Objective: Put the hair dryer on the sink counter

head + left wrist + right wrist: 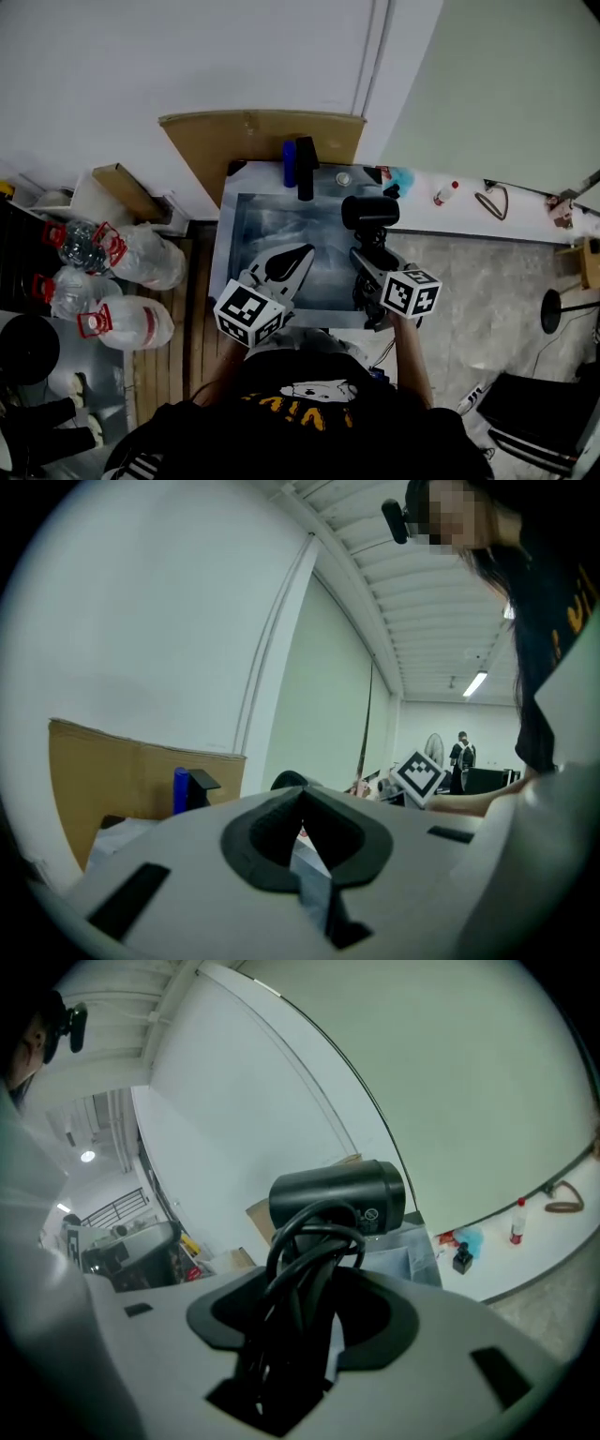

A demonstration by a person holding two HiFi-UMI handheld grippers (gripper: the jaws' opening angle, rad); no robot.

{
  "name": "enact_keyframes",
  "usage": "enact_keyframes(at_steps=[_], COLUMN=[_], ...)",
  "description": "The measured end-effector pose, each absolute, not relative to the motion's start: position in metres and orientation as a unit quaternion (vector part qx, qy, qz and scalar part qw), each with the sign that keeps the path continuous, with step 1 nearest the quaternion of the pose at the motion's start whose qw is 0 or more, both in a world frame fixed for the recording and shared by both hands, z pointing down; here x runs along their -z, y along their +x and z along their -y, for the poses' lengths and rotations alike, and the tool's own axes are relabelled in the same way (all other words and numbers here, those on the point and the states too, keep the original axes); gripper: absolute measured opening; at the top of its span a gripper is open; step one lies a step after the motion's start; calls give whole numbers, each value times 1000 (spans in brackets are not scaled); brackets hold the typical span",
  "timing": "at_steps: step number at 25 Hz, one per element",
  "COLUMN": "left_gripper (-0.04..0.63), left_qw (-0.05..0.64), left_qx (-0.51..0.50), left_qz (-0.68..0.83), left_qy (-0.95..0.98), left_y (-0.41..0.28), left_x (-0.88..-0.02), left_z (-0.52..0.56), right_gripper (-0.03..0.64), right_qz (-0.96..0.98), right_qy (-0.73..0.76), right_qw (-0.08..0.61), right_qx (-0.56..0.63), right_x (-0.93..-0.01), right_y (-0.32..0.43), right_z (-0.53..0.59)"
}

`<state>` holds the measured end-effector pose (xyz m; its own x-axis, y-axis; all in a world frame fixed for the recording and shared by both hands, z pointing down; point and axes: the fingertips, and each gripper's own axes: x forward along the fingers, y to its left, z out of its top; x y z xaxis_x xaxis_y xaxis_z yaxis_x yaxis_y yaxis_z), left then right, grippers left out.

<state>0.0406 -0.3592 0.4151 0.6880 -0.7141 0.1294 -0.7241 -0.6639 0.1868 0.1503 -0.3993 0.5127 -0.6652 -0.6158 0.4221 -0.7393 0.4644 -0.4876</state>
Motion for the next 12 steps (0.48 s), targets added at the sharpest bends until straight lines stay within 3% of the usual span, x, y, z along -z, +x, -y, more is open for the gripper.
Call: enact_keyframes(at_steps=[12], left_gripper=[6], left_qw=[118], left_qx=[-25], left_qz=[465], left_qy=[877], left_y=[43], left_x=[-420], left_z=[380], right_gripper=[216], right_qz=[888], right_qy=[271], right_qw=[213], right_qx=[-303], right_x=[-561], right_y=[146], right_z=[500])
